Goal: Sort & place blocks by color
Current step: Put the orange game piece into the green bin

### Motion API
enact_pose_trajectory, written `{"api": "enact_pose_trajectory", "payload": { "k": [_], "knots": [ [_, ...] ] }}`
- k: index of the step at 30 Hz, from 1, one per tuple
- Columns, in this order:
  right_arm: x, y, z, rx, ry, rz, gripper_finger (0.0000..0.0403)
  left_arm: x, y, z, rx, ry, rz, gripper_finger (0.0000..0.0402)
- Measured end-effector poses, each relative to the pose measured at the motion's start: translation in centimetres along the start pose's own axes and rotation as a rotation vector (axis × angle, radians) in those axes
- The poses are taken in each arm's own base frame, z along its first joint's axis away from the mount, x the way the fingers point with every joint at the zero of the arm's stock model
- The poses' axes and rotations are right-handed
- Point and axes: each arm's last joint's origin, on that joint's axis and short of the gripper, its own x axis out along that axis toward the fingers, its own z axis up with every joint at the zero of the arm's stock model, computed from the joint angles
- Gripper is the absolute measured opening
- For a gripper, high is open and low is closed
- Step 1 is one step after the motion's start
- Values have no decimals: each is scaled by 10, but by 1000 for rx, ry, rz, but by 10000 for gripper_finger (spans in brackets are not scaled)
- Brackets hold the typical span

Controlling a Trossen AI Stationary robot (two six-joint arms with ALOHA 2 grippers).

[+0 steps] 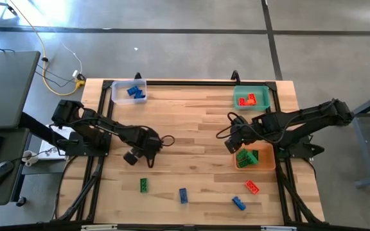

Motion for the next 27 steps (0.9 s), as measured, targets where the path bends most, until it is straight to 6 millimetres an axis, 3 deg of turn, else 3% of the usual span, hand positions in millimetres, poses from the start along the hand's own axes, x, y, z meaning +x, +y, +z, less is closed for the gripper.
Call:
{"api": "enact_pose_trajectory", "payload": {
  "k": [1, 10, 21, 27],
  "knots": [
    [0, 0, 0, 0, 0, 0, 216, 0, 0, 0, -30, -6, -7, 104],
    [0, 4, 2, -1, -16, 39, 216, -11, 6, 11, -306, -67, -24, 103],
    [-5, 28, 14, -134, -146, 289, 216, -69, 35, 47, -429, -298, 107, 103],
    [-13, 44, 22, -304, -255, 470, 216, -104, 54, 62, -451, -503, 98, 103]
  ]
}}
